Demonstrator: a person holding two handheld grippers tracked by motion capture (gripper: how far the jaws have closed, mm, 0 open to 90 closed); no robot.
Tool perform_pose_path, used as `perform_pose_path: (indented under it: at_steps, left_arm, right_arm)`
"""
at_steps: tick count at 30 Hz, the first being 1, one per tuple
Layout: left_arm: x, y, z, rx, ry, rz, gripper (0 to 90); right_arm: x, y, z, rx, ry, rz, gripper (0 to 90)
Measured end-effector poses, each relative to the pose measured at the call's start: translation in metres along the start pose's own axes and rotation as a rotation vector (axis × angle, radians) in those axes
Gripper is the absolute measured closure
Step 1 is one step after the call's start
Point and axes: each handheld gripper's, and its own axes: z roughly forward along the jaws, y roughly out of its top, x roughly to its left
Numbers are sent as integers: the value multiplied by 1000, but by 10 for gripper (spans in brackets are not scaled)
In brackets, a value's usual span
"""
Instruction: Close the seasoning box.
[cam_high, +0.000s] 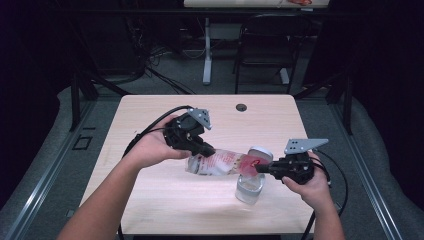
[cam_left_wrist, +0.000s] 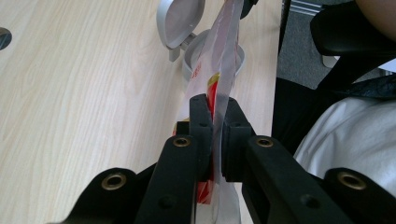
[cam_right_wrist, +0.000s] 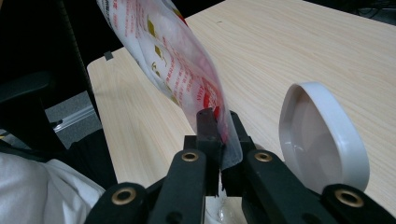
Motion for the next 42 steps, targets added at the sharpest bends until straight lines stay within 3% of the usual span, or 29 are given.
perform_pose_path:
  at_steps: [25, 42]
  left_arm:
    - [5, 6, 3, -28, -17, -6, 857]
    - [5, 14, 3, -44, -12, 3, 859]
  right_arm:
    - [-7, -6, -2, -14, 8, 30, 890]
    - [-7, -7, -6, -17, -14, 33, 889]
